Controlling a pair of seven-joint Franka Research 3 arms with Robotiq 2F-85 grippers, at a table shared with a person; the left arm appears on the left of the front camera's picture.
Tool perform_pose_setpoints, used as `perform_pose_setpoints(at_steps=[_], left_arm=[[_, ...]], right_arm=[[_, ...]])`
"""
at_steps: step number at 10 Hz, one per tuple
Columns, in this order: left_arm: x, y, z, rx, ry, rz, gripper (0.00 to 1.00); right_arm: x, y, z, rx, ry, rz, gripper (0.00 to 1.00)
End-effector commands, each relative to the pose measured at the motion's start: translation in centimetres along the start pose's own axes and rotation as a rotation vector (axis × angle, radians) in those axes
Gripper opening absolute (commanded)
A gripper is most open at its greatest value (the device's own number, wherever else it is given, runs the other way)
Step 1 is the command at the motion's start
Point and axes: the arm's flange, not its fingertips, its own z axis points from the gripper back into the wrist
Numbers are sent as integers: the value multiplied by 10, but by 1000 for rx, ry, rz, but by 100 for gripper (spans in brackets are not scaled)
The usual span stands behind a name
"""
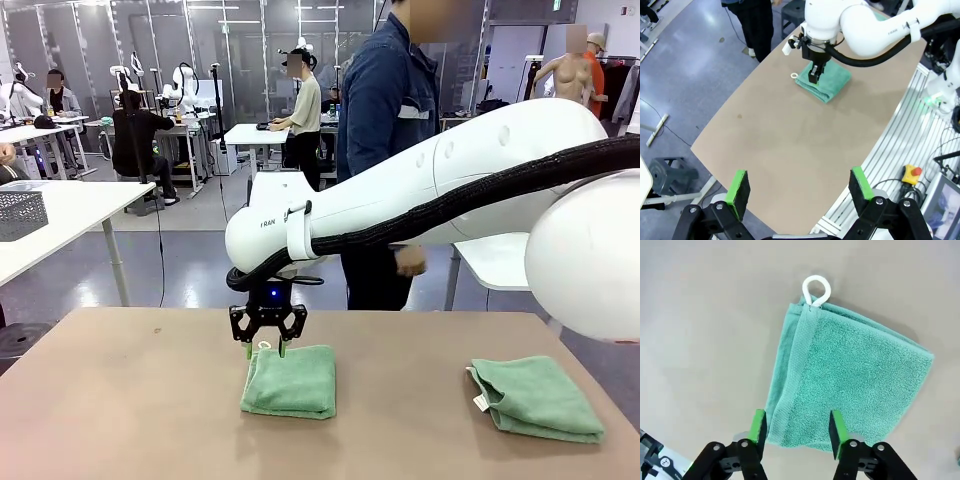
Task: Fold the towels and place them in the basket.
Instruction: When a person lays out a Towel with hook on the table, fold it in half twice, then stack the folded Towel with hook on the right side of the table.
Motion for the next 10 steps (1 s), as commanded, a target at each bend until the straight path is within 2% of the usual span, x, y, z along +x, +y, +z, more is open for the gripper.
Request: perform_pose_setpoints(at_steps=[1, 10], left_arm=[[0, -1, 1, 1, 4, -16, 100], [0, -1, 1, 1, 4, -16, 100]], right_arm=[[0, 0, 0, -5, 6, 0, 64], [0, 0, 0, -5, 6, 0, 64]])
